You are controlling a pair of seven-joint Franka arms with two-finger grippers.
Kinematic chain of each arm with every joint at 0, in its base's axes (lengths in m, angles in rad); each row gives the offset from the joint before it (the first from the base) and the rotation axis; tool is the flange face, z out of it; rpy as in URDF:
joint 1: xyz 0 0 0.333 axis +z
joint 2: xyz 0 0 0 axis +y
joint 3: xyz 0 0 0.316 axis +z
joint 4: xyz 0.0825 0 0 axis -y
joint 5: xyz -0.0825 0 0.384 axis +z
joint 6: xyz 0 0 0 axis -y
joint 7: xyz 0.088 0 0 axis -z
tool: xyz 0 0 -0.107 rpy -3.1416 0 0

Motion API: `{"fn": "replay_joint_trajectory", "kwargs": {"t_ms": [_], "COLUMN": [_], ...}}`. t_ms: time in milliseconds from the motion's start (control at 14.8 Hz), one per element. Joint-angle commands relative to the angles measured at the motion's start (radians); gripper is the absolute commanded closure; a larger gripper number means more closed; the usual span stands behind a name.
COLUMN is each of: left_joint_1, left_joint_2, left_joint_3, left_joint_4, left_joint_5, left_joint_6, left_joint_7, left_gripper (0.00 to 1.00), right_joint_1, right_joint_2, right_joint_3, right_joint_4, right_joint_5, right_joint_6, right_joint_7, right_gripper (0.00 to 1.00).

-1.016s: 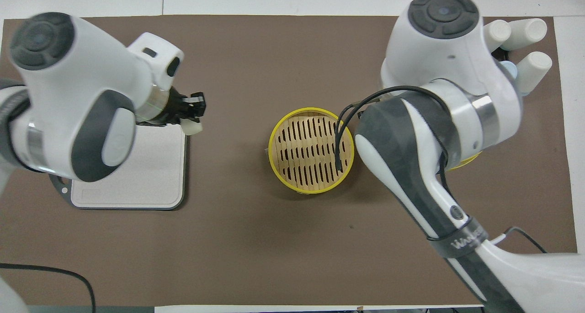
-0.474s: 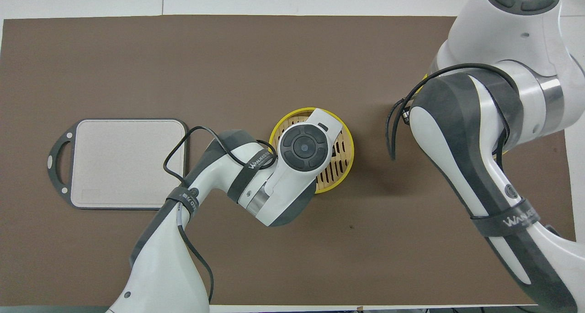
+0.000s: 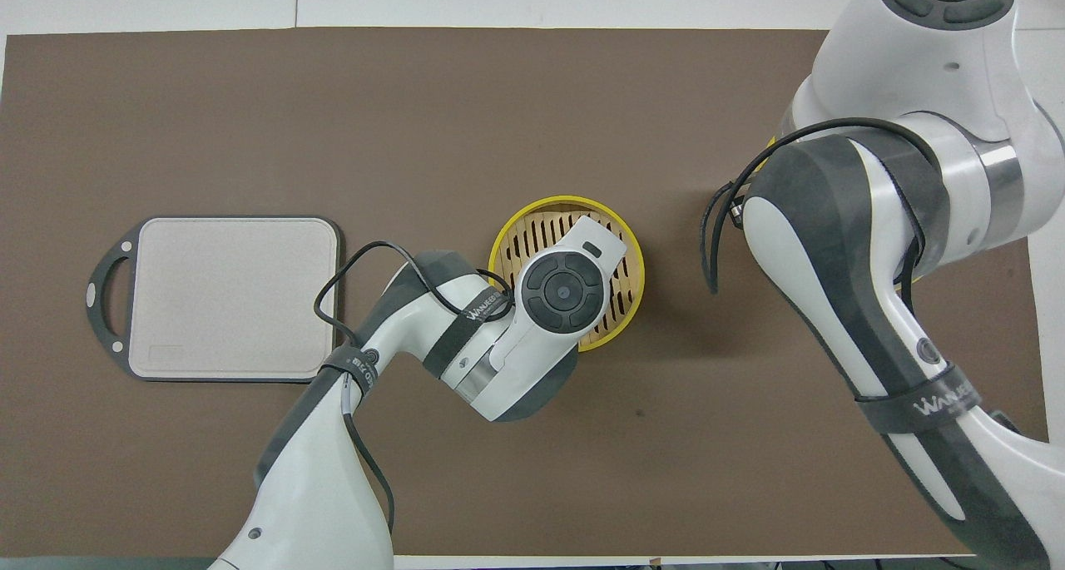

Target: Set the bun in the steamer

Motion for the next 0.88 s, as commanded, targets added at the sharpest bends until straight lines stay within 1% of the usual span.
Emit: {"fn": "replay_joint_trajectory", "kwargs": {"t_ms": [0, 68, 135, 203, 271, 339, 406, 474, 609, 677, 745, 812], "left_joint_1": [0.014, 0.039, 0.078, 0.120, 0.155, 0.183, 0.226, 0.281, 0.390, 0.436, 0.485, 0.525], "left_joint_2": [-0.048, -0.078, -0.126, -0.170, -0.207, -0.235, -0.261, -0.287, -0.338, -0.352, -0.362, -0.379], "left_joint_3": [0.008, 0.008, 0.007, 0.005, 0.007, 0.013, 0.014, 0.014, 0.013, 0.013, 0.011, 0.013], "left_joint_4": [-0.020, -0.020, -0.020, -0.019, -0.017, -0.017, -0.017, -0.015, -0.015, -0.011, -0.009, -0.008], "left_joint_5": [0.022, 0.020, 0.019, 0.016, 0.016, 0.016, 0.016, 0.016, 0.014, 0.012, 0.012, 0.012], "left_joint_6": [-0.014, -0.048, -0.095, -0.150, -0.203, -0.243, -0.275, -0.309, -0.373, -0.395, -0.415, -0.435], "left_joint_7": [-0.013, -0.007, 0.001, 0.004, 0.008, 0.037, 0.086, 0.138, 0.262, 0.313, 0.364, 0.408], "left_gripper": [0.00, 0.00, 0.00, 0.00, 0.00, 0.00, 0.00, 0.00, 0.00, 0.00, 0.00, 0.00], "right_joint_1": [-0.005, -0.005, 0.000, 0.009, 0.024, 0.051, 0.108, 0.181, 0.275, 0.309, 0.352, 0.392], "right_joint_2": [-0.030, -0.030, -0.029, -0.030, -0.035, -0.043, -0.037, -0.021, 0.034, 0.070, 0.124, 0.185], "right_joint_3": [0.003, 0.004, 0.004, 0.004, 0.004, 0.006, 0.004, 0.003, 0.000, 0.000, -0.002, -0.002], "right_joint_4": [-0.026, -0.026, -0.026, -0.032, -0.054, -0.078, -0.089, -0.088, -0.057, -0.036, 0.007, 0.076], "right_joint_5": [0.011, 0.011, 0.012, 0.040, 0.081, 0.106, 0.112, 0.110, 0.095, 0.080, 0.052, 0.019], "right_joint_6": [0.005, 0.007, 0.016, 0.042, 0.094, 0.164, 0.230, 0.269, 0.323, 0.344, 0.355, 0.360], "right_joint_7": [-0.007, -0.006, 0.002, 0.028, 0.089, 0.155, 0.224, 0.308, 0.454, 0.500, 0.543, 0.594], "right_gripper": [0.95, 0.95, 0.95, 0.95, 0.95, 0.95, 0.95, 0.96, 0.97, 0.97, 0.97, 0.97]}}
